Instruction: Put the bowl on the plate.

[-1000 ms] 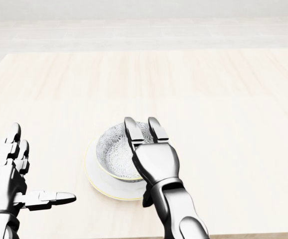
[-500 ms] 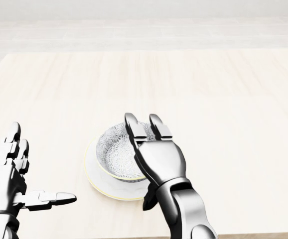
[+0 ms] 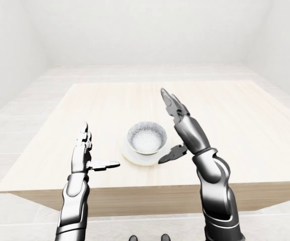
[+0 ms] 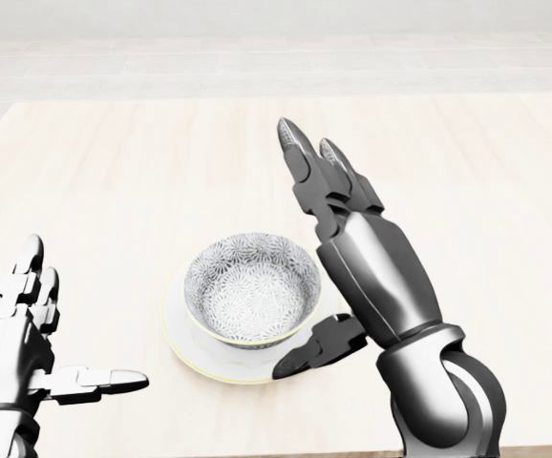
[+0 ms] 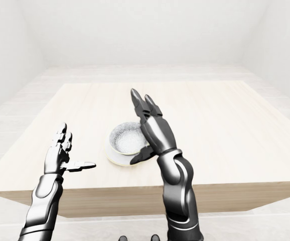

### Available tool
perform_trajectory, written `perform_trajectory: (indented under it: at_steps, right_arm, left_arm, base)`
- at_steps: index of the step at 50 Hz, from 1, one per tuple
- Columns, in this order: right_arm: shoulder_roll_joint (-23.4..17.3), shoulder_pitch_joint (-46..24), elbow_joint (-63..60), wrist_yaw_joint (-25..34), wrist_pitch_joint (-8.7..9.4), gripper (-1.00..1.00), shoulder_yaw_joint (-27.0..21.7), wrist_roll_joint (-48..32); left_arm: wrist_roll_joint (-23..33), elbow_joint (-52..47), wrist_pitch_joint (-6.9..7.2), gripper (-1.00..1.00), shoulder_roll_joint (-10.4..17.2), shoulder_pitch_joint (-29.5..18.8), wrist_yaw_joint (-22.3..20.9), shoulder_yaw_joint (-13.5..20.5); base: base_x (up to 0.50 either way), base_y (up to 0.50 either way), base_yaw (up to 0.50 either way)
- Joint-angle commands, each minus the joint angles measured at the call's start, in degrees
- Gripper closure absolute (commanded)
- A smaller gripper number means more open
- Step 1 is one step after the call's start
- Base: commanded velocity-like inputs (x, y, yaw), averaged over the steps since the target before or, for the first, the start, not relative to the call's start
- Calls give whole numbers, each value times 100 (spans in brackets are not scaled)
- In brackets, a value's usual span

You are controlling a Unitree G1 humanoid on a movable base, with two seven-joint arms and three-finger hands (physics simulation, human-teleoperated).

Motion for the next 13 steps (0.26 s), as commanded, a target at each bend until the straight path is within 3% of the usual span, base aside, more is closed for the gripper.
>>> perform_trajectory:
  at_steps: [1,13]
  right_arm:
    - [-278,362,-999,-127,0,-100,-251,1349]
    - [-571,478,-1000,-394,0,-100,-253,1720]
  left_arm:
    - [4,-39,32,-100,-8,-1,-2,-36]
    - [35,-97,36,-100,-40,13,37,-60]
  base:
    - [0,0,0]
    - [0,0,0]
